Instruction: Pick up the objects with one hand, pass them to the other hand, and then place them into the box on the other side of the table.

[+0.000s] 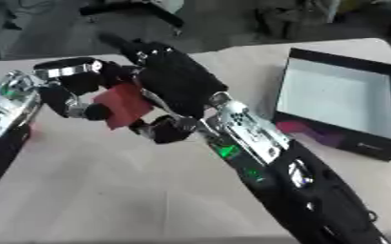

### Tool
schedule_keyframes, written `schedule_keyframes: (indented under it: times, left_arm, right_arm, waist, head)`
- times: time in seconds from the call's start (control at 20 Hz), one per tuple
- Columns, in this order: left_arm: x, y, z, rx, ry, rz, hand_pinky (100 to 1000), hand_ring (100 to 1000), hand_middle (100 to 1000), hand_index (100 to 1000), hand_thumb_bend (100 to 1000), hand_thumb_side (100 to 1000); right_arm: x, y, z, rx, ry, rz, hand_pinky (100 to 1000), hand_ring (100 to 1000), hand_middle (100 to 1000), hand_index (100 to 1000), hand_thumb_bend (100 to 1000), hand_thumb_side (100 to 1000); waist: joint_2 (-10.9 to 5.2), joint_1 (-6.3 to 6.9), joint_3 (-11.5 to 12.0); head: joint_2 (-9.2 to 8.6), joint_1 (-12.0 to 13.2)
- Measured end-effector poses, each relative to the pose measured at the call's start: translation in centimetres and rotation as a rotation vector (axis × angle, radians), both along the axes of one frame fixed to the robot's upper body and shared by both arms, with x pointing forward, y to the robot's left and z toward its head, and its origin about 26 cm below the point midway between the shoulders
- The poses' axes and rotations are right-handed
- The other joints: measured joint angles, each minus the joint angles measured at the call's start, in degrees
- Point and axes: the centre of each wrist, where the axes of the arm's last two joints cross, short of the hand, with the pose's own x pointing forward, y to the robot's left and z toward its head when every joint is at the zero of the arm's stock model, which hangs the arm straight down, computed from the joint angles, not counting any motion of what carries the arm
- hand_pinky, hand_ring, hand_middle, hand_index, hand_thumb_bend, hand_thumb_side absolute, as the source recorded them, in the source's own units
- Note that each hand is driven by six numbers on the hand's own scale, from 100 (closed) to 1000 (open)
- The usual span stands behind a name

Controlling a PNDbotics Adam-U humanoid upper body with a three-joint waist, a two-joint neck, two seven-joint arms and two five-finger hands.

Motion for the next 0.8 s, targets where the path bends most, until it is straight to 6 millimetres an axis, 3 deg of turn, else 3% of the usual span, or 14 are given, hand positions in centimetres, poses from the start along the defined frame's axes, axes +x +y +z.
schedule_keyframes:
  times: [0.35,0.6,0.8]
  left_arm:
    - [0.6,1.2,-0.8,-0.018,0.017,0.042,594,581,599,728,761,576]
    - [0.6,1.4,-0.7,-0.049,0.010,0.035,598,586,605,734,756,579]
    - [0.4,5.0,0.1,-0.056,-0.017,0.120,594,577,596,728,692,564]
  right_arm:
    - [-0.3,0.0,0.2,-0.004,-0.012,0.009,828,883,1000,326,391,131]
    - [-0.2,-0.1,0.2,-0.007,-0.013,0.007,828,881,1000,327,387,128]
    - [0.9,-2.2,0.0,-0.001,-0.013,-0.090,792,863,1000,321,411,128]
  waist:
    - [0.00,-0.05,-0.11]
    - [0.00,-0.15,-0.18]
    - [-0.01,-0.01,-0.32]
  head:
    - [0.00,-0.50]
    - [0.00,-1.07]
    - [0.00,-3.54]
